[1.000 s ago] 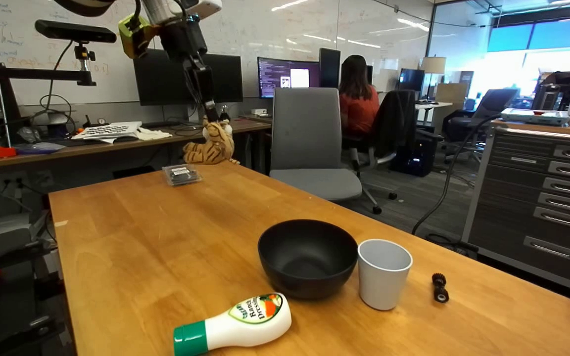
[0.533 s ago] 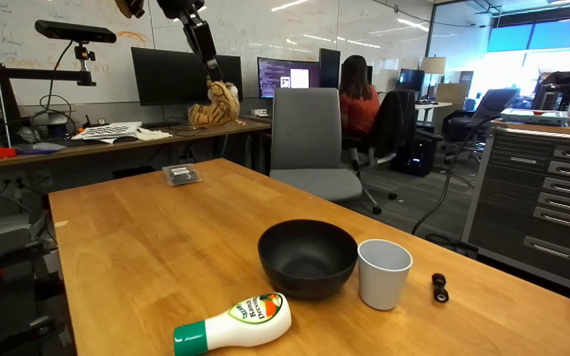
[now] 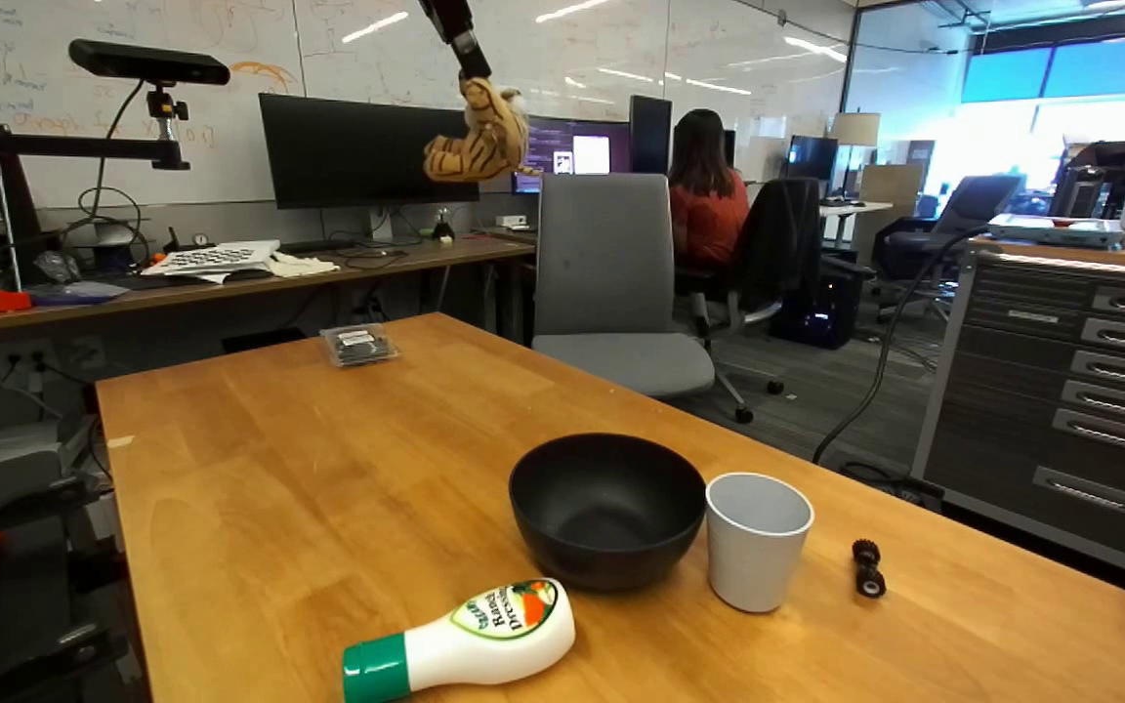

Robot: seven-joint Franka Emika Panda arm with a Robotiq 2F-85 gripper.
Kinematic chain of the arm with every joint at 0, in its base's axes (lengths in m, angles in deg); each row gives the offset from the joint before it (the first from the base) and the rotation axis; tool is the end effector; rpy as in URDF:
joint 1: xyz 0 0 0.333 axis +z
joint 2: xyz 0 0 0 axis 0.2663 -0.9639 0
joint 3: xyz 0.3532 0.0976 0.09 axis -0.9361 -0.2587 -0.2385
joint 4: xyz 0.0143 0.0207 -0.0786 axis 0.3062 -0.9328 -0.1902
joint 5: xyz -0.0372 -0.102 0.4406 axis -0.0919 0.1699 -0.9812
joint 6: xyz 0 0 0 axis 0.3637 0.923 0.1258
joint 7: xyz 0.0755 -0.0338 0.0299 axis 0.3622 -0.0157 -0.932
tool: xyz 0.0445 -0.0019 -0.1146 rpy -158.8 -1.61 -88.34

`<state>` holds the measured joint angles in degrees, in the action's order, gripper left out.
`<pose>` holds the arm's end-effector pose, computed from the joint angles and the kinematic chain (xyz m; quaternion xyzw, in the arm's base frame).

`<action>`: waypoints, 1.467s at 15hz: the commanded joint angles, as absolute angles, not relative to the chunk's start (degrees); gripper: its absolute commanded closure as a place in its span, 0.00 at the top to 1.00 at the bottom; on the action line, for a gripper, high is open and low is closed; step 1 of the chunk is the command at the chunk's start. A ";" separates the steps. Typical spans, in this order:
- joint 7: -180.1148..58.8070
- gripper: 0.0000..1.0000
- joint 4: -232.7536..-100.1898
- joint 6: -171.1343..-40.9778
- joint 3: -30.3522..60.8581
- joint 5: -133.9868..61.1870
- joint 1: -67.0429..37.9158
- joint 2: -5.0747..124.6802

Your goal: Put the stuffed animal in the black bowl

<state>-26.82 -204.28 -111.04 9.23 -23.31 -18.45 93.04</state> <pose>0.5450 -0.0111 0.5447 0.9358 -0.2463 0.2489 0.0393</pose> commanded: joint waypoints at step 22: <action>-11.76 0.05 -199.93 -111.41 11.23 -17.92 -27.05 87.19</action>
<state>-11.70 -200.04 -111.56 10.51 -17.98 -27.73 87.24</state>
